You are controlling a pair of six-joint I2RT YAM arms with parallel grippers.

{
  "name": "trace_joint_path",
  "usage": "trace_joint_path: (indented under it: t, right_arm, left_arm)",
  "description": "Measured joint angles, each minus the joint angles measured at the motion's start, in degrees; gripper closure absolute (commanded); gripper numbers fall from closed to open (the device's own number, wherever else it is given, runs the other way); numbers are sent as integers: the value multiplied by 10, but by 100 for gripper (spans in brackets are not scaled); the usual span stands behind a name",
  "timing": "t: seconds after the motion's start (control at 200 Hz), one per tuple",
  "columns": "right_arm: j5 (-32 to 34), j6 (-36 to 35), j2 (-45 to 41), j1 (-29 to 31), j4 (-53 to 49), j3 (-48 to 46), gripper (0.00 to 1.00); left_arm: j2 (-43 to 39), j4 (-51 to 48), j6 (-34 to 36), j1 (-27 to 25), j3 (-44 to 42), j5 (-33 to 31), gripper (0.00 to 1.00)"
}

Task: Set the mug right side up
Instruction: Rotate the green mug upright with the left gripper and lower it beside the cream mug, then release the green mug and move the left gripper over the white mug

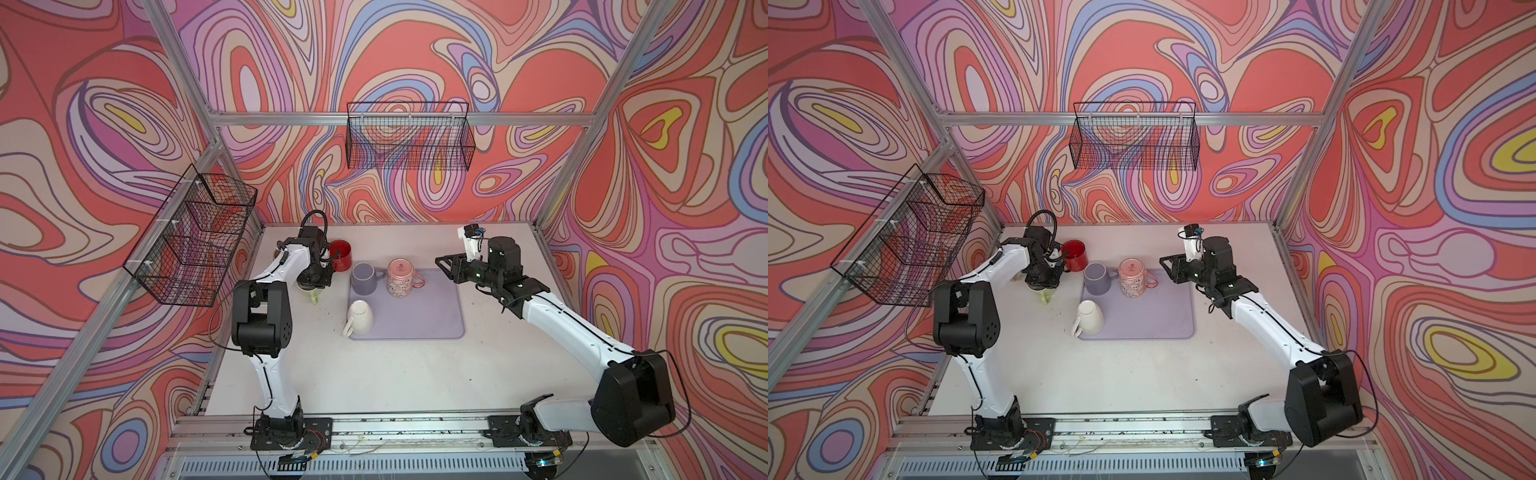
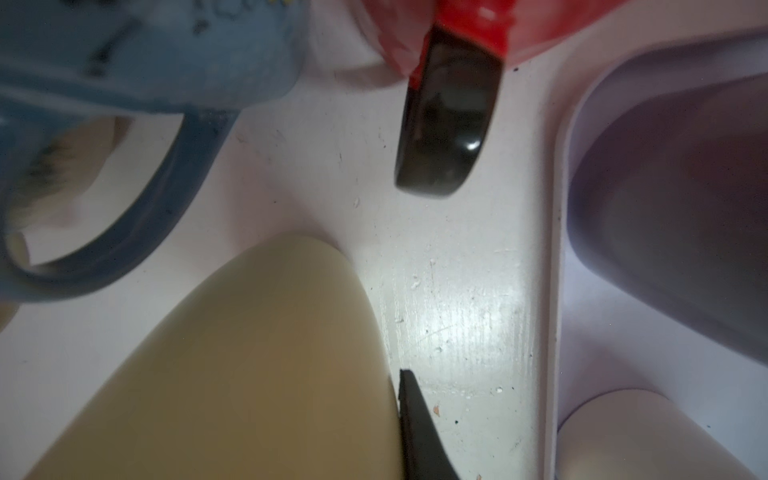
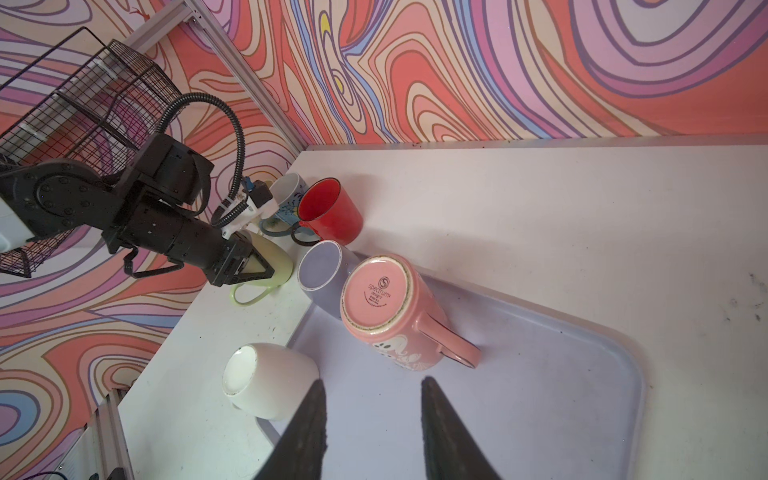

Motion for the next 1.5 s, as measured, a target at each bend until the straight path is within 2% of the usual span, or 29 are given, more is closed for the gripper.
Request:
trace_joint_path:
  t: [0.431,0.636,0.871,1.172,1.317,1.502]
  right_arm:
    - [0,5,-1,0,0,0,62]
    - [0,6,-1,0,-2,0,62]
    - [4,6,-1,0,-5,0,62]
    - [9,-19,4,0,-33,28,61]
    - [16,-44,23,0,-57,82,61]
    - [21,-61,38,-1,-70,111,61]
  left_arm:
    - [1,-1,7,11,19,2,71]
    - [1,-1,9,11,27,2,65]
    - [-19,-7,8,11,27,-1,64]
    - [-167,-5,4,10,-8,3,63]
    - [-282,20,-4,-13,-108,32,63]
    - [-423,68,-30,-94,-245,76,63]
